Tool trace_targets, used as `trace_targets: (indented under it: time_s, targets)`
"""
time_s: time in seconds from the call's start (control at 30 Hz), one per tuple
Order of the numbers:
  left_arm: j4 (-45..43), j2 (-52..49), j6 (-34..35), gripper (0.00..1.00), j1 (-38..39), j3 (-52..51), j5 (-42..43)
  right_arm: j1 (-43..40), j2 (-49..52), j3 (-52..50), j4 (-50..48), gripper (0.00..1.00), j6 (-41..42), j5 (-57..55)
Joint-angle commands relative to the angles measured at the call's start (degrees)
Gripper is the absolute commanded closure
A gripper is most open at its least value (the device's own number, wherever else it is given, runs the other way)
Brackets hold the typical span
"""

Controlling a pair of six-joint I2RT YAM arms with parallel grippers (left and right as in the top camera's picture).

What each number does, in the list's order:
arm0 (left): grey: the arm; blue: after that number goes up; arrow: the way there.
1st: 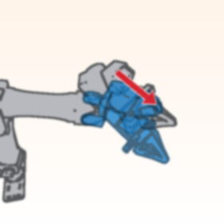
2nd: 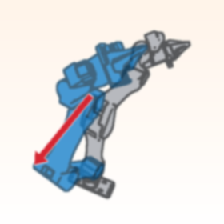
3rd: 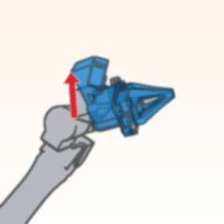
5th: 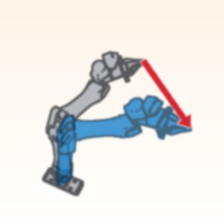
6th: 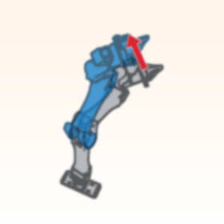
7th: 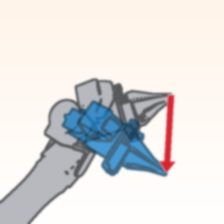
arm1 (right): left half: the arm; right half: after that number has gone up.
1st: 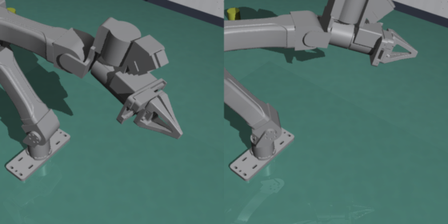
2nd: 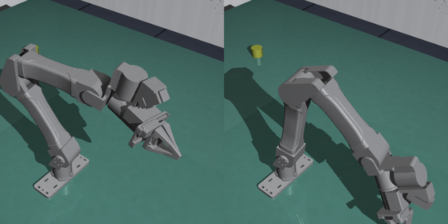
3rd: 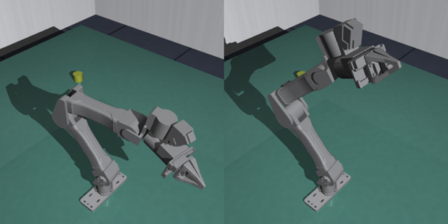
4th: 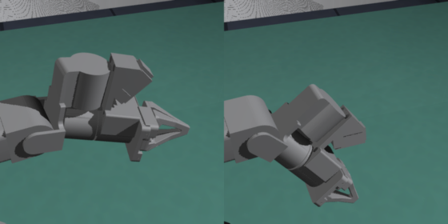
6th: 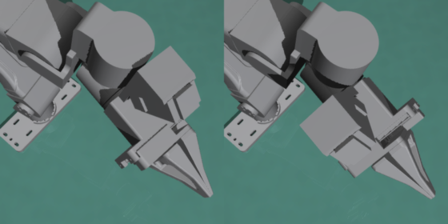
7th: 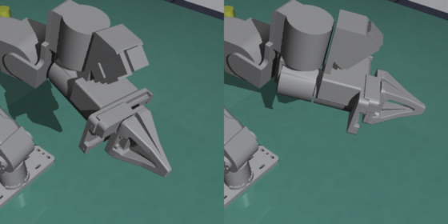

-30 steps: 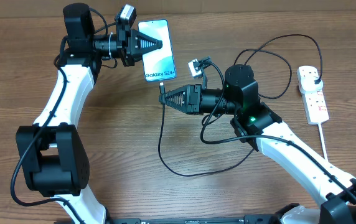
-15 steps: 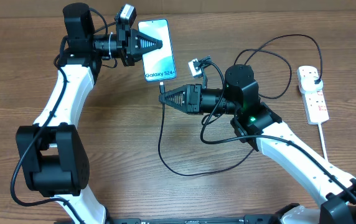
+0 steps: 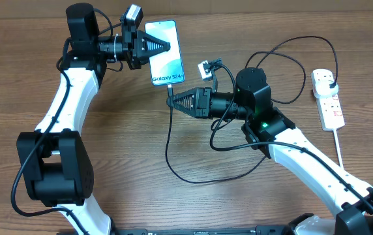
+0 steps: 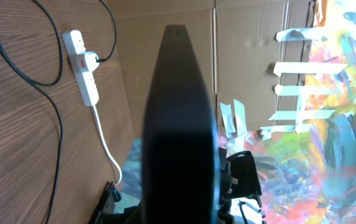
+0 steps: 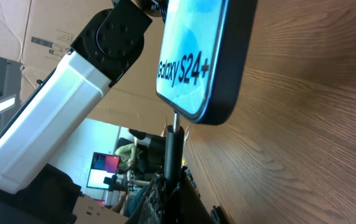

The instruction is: Plug charger to phone and switch on socket

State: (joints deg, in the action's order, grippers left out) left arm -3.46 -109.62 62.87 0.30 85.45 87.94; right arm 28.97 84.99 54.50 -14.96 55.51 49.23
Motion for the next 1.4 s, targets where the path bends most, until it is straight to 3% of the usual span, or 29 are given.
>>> trace_targets:
  time_s: [0.0,0.73,0.87,1.0,1.37]
  targets:
    - [-0.5,0.9,-0.7,0.96,0.2,0.6,2.1,0.2,0.0,-0.2,-0.4,0.96,0.3,-0.9]
    - [-0.5,0.9,-0.7,0.96,0.2,0.6,2.1,0.2,2.8,-0.2,-4.4,0.96,9.1,-1.4]
    - [-0.5,0.9,-0.7,0.96,0.2,0.6,2.1,0.2,4.1,-0.2,-9.4,0.96,10.6,1.5]
    - [-0.5,0.9,-0.7,0.96,0.0,0.6,2.1,0.0,4.1,-0.2,-17.7,0.96,10.8,7.2]
    - [-0.5,0.9,-0.7,0.96,0.0,0.6,2.6,-2.0,4.1,-1.9,-14.5,0.96,6.3,10.8]
